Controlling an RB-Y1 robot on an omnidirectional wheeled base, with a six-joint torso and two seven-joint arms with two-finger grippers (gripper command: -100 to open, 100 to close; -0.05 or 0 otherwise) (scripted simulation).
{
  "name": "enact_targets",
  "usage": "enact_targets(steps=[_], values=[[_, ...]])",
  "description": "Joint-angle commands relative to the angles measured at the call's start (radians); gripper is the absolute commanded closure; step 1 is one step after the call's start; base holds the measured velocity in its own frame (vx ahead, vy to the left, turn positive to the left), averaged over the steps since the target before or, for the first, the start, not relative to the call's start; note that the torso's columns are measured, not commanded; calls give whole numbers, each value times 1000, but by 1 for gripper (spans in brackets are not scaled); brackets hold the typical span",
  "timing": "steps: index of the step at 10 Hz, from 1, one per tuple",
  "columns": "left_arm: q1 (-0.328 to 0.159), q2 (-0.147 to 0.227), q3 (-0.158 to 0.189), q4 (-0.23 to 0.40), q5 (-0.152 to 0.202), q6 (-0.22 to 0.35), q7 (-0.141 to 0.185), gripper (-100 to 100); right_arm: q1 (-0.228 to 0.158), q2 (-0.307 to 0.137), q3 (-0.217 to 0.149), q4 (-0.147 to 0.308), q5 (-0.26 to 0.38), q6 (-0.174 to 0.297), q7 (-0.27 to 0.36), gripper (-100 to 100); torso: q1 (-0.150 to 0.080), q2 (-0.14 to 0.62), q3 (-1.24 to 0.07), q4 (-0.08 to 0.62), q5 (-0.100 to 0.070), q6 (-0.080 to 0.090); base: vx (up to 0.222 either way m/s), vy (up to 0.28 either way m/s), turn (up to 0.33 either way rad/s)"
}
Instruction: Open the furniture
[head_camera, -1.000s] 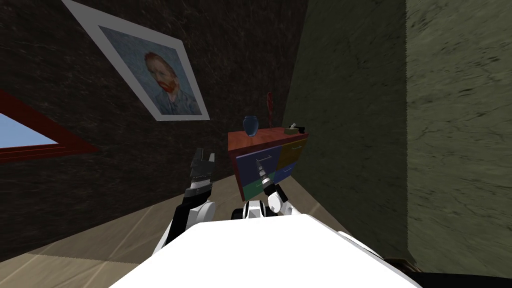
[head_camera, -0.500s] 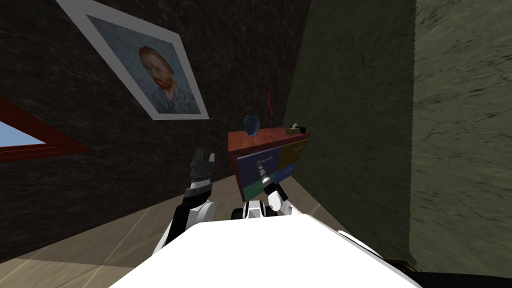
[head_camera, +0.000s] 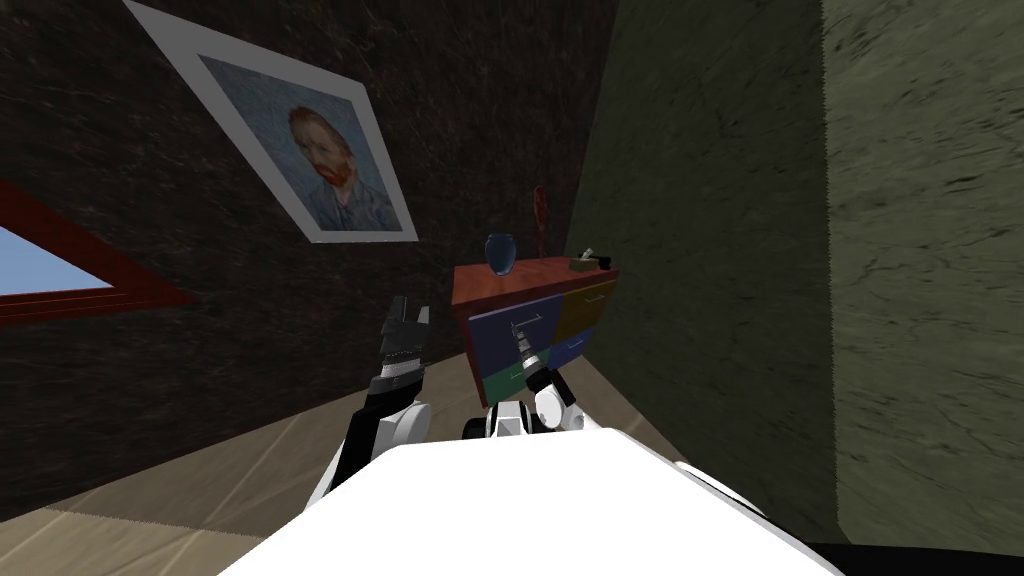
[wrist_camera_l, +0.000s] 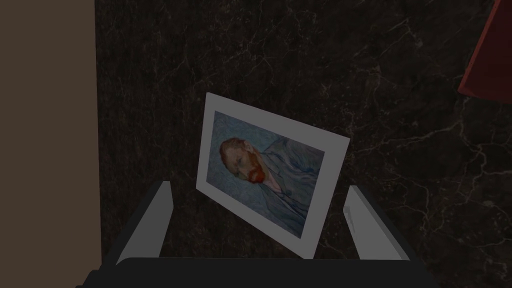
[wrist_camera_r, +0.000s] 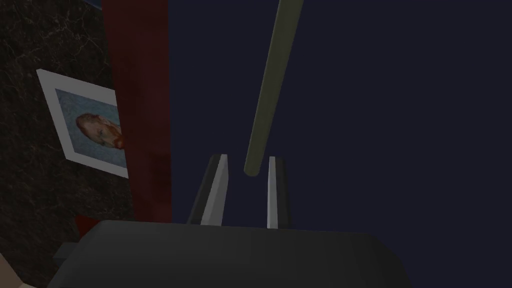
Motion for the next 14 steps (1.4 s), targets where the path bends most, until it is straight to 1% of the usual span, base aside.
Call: enact_targets(steps=[1,2,3,4,5,6,7,8,9,10,11,12,13,14], values=[[0,0,0,0,0,0,0,0,2,-10,15,-15,-13,-29,-48,-100,1,3,2,1,0,-1,39,-85,18],[0,0,0,0,0,0,0,0,4,-13,23,-20,-17,-38,-64,-100,3,6,3,1,1,-1,47,-83,27],[0,0,0,0,0,0,0,0,3,-12,19,-16,-13,-32,-53,-100,4,7,4,2,1,-1,22,-39,7],[0,0,0,0,0,0,0,0,53,25,-17,-47,32,-55,-56,-100,6,8,5,2,1,-1,23,-36,411],[0,0,0,0,0,0,0,0,81,25,-17,-47,32,-55,-56,-100,6,8,5,2,1,-2,30,-40,437],[0,0,0,0,0,0,0,0,110,62,-53,-78,74,-76,-56,-100,4,7,4,2,1,-1,34,-43,467],[0,0,0,0,0,0,0,0,141,62,-53,-78,78,-76,-56,-100,3,6,4,2,1,-1,22,-43,359],[0,0,0,0,0,0,0,0,162,62,-53,-78,78,-76,-56,-100,3,7,4,2,0,-1,11,-22,68],[0,0,0,0,0,0,0,0,195,98,-89,-108,124,-97,-55,-100,3,7,4,2,1,0,23,-31,360],[0,0,0,0,0,0,0,0,231,98,-89,-108,124,-97,-55,-100,3,6,4,2,1,-2,22,-40,371],[0,0,0,0,0,0,0,0,242,98,-89,-108,124,-97,-55,-100,3,6,4,2,1,-1,9,-21,103],[0,0,0,0,0,0,0,0,279,135,-125,-138,169,-118,-55,-100,3,7,4,2,1,-1,14,-31,399],[0,0,0,0,0,0,0,0,312,135,-125,-138,169,-118,-55,-100,3,7,4,2,1,-2,17,-39,415],[0,0,0,0,0,0,0,0,346,172,-162,-168,213,-139,-54,-100,3,7,4,2,1,-1,21,-55,358]])
